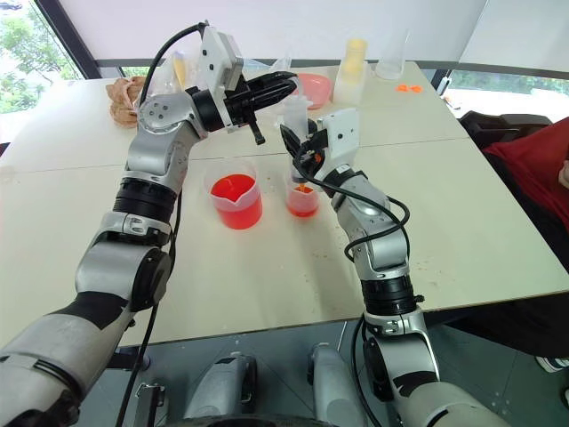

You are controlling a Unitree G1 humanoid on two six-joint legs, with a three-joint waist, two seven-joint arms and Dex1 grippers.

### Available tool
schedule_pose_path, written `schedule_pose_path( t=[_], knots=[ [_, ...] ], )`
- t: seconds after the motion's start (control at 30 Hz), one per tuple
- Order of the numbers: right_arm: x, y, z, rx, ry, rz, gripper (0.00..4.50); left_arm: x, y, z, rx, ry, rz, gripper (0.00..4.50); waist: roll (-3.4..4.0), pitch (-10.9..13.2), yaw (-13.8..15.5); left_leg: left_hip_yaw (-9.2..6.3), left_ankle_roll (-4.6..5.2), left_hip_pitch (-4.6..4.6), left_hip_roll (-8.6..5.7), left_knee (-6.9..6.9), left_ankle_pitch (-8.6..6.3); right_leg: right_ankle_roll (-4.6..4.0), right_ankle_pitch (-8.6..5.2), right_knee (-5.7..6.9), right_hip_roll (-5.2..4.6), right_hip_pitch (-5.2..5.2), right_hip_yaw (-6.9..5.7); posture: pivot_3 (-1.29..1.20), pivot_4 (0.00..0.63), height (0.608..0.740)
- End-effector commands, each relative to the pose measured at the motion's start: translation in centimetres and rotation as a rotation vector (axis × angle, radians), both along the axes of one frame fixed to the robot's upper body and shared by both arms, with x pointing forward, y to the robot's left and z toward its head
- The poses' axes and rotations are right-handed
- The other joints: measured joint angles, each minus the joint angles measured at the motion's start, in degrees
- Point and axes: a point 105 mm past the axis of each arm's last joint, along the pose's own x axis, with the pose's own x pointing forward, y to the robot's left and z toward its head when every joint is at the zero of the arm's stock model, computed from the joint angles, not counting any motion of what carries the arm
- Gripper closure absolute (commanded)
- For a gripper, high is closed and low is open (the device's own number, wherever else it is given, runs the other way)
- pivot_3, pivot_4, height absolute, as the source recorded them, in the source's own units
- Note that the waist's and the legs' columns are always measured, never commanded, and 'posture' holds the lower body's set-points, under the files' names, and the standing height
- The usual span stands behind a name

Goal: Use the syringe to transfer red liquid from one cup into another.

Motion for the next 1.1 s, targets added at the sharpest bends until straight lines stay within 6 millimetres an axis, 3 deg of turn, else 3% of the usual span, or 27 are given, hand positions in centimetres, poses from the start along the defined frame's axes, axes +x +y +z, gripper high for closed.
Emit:
schedule_pose_path(
  t=[0.03, 0.23, 0.4, 0.5, 0.57, 0.63, 0.7, 0.77, 0.83, 0.9, 0.97, 1.1],
  knots=[
    [-2.2, 0.0, 6.7, 0.074, -0.239, 0.016, 3.12, -1.0, -1.8, -1.5, 0.043, 0.075, -0.112, 2.99, 0.00, 0.0, 0.2, -0.01, 0.00, -0.01, 0.00, 0.02, 0.00, 0.00, 0.00, -0.01, 0.00, 0.00, -0.01, 0.00, 0.150, 0.740],
    [-2.4, 0.2, 7.2, 0.069, -0.253, 0.022, 3.12, -0.5, 0.3, 0.6, -0.020, 0.088, -0.072, 0.03, 0.01, 0.0, -0.2, -0.02, 0.00, 0.02, 0.02, 0.01, 0.00, 0.00, 0.00, 0.02, 0.04, 0.00, 0.00, 0.00, 0.150, 0.740],
    [-2.4, -0.1, 7.6, 0.082, -0.253, 0.023, 3.12, -1.4, 3.0, 2.8, -0.108, 0.092, -0.091, 0.03, 0.03, 0.0, -0.3, -0.02, 0.00, 0.03, 0.02, -0.01, 0.00, 0.00, 0.00, 0.04, 0.04, -0.01, 0.01, 0.00, 0.150, 0.740],
    [-2.3, -0.9, 7.9, 0.128, -0.234, 0.018, 3.12, -1.8, 4.3, 2.8, -0.103, 0.083, -0.066, 0.03, 0.03, 0.0, -0.2, -0.04, 0.00, 0.02, 0.03, -0.01, 0.00, 0.00, 0.00, 0.04, 0.04, -0.01, 0.00, 0.00, 0.150, 0.740],
    [-2.0, -2.2, 8.7, 0.186, -0.211, 0.004, 3.12, -1.7, 5.6, 2.2, -0.092, 0.087, 0.000, 0.03, 0.03, 0.0, -0.1, -0.03, 0.00, 0.04, 0.02, 0.00, 0.00, 0.00, 0.00, 0.04, 0.00, 0.01, 0.00, 0.00, 0.150, 0.740],
    [-1.3, -5.1, 10.4, 0.284, -0.131, -0.020, 3.12, -3.3, 6.6, 1.2, -0.086, 0.137, -0.030, 0.03, 0.04, 0.0, 0.0, -0.03, 0.00, 0.03, 0.02, 0.03, 0.00, -0.01, 0.00, 0.06, -0.02, 0.02, 0.01, 0.00, 0.150, 0.740],
    [-0.3, -7.7, 10.7, 0.288, 0.009, -0.054, 3.12, -5.6, 6.9, -0.3, -0.022, 0.181, -0.087, 0.03, 0.06, 0.0, 0.1, -0.03, 0.00, 0.01, 0.03, 0.03, 0.00, -0.01, 0.01, 0.08, -0.05, 0.01, 0.02, 0.00, 0.150, 0.740],
    [0.9, -10.9, 9.1, 0.209, 0.201, -0.152, 3.12, -8.0, 7.1, -1.8, 0.048, 0.229, -0.139, 0.03, 0.06, 0.0, 0.4, -0.05, -0.01, -0.04, 0.06, 0.00, 0.00, -0.01, 0.01, 0.11, -0.09, 0.02, 0.00, 0.00, 0.150, 0.740],
    [1.3, -12.6, 8.0, 0.193, 0.327, -0.192, 3.12, -9.2, 7.2, -2.4, 0.074, 0.266, -0.160, 0.03, 0.04, 0.0, 1.0, -0.04, -0.01, -0.05, 0.05, -0.07, 0.00, -0.02, 0.00, 0.01, -0.11, 0.04, 0.00, 0.00, 0.150, 0.740],
    [1.4, -14.4, 5.6, 0.163, 0.488, -0.205, 3.12, -10.7, 7.3, -3.6, 0.123, 0.296, -0.165, 0.03, 0.04, 0.0, 1.2, -0.01, 0.00, -0.02, 0.02, -0.06, 0.00, -0.03, -0.01, -0.17, -0.07, 0.05, 0.02, 0.00, 0.150, 0.740],
    [1.0, -15.0, 3.8, 0.142, 0.592, -0.167, 3.12, -11.7, 7.4, -4.7, 0.179, 0.303, -0.156, 0.03, 0.06, 0.0, 1.1, 0.07, 0.01, 0.10, 0.02, -0.09, 0.00, -0.03, -0.01, -0.15, -0.03, 0.10, 0.11, 0.00, 0.150, 0.740],
    [-0.3, -13.9, -0.9, 0.128, 0.845, -0.046, 3.12, -13.0, 7.2, -6.1, 0.192, 0.338, -0.153, 0.03, 0.07, 0.0, 1.0, 0.08, 0.02, 0.14, 0.04, -0.10, 0.00, -0.03, -0.01, -0.11, 0.04, 0.10, 0.14, 0.00, 0.150, 0.740]
  ],
)
